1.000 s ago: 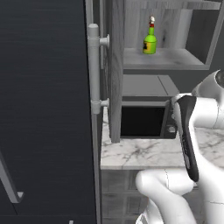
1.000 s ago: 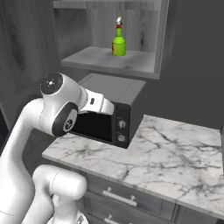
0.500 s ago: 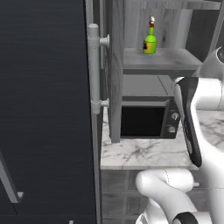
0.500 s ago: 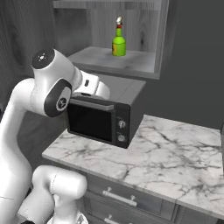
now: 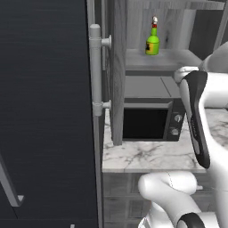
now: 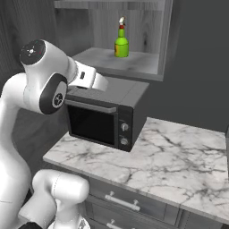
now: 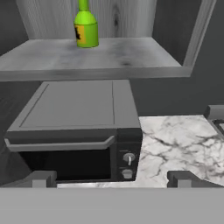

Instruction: Move the cutting board and knife to the sink. Then move spray from the cabinet to the counter.

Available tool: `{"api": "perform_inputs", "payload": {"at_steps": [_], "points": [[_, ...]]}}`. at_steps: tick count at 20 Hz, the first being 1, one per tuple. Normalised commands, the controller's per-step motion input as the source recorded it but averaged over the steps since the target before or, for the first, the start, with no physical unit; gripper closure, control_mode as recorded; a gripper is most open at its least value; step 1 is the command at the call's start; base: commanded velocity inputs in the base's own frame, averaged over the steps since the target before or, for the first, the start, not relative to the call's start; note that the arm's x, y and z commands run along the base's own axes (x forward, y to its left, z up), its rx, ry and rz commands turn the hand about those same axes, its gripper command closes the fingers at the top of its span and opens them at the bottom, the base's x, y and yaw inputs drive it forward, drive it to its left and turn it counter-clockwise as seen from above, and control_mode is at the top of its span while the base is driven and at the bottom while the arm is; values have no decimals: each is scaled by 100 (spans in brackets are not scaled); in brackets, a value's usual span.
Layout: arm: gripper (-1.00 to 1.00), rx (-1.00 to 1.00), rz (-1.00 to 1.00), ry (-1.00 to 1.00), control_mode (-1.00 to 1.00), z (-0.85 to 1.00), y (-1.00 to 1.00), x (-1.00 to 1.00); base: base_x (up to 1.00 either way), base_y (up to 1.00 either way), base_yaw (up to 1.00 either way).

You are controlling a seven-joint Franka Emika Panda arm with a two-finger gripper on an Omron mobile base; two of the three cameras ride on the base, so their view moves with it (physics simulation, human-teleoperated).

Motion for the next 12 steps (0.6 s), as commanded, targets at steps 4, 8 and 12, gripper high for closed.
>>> {"api": "perform_inputs", "payload": {"at_steps": [4, 8, 12], "points": [[-100, 0, 0, -2, -100, 39, 10, 0, 0, 0, 0], [-100, 0, 1, -12, -100, 26, 6, 0, 0, 0, 0], [-100, 0, 3, -7, -100, 38, 1, 0, 0, 0, 0]]}}
